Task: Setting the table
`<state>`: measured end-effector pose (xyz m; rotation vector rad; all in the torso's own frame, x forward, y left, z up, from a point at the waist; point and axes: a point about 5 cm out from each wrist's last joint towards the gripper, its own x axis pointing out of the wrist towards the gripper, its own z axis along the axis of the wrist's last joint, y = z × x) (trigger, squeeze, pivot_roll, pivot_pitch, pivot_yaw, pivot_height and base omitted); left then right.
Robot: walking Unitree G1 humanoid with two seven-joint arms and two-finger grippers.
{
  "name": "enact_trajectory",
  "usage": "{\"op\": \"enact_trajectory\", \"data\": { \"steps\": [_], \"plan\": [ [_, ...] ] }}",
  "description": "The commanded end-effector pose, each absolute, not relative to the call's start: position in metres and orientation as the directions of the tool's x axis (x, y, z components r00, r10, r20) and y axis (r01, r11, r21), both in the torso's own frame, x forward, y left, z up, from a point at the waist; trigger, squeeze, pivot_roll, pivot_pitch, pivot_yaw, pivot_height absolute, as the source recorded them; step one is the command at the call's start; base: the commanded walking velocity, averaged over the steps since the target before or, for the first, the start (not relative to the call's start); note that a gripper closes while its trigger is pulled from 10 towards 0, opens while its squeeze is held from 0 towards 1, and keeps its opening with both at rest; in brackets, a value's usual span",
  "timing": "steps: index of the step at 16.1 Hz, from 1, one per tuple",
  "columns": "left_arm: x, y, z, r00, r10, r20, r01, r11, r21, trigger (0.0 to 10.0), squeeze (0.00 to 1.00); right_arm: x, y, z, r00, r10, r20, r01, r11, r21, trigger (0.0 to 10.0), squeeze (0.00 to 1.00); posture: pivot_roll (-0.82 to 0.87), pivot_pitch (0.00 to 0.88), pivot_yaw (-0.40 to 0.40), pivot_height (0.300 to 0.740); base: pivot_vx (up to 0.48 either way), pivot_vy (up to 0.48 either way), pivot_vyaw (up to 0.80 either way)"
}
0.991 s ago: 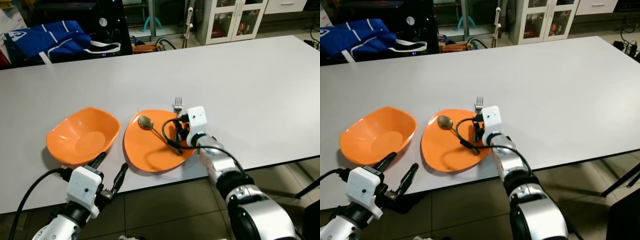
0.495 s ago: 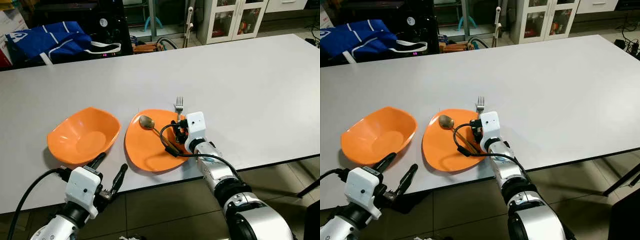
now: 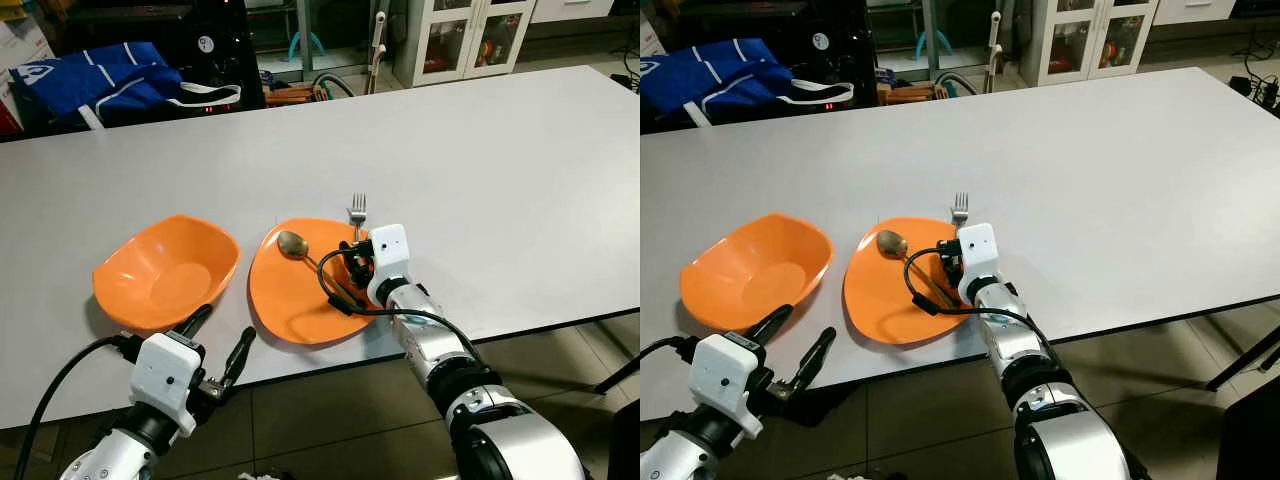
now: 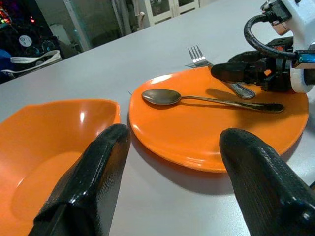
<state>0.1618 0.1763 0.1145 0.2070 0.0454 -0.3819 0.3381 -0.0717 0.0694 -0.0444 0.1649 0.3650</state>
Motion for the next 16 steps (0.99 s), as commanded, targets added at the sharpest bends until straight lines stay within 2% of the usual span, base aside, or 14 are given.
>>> {"op": "enact_trajectory", "data": {
  "steps": [1,12,16],
  "plan": [
    [0.162,0.18,0.116,0.93,-0.358,-0.086,0.368,0.905,0.212,10.0,0.0,0.345,-0.067,0.086,0.925,0.367,-0.094,-0.374,0.926,-0.06,10.0,0.0,-0.01,0.031,0.101,0.74,0.0,0.0,0.0],
    [0.156,0.185,0.118,0.948,-0.31,-0.072,0.318,0.925,0.206,10.0,0.0,0.385,-0.072,0.141,0.944,0.323,-0.059,-0.328,0.94,-0.091,10.0,0.0,0.01,0.039,0.074,0.74,0.0,0.0,0.0],
    [0.143,0.185,0.118,0.955,-0.281,-0.094,0.295,0.936,0.193,10.0,0.0,0.393,-0.072,0.149,0.948,0.305,-0.096,-0.313,0.946,-0.088,10.0,0.0,0.07,0.065,0.068,0.74,0.0,0.0,0.0]
  ]
}}
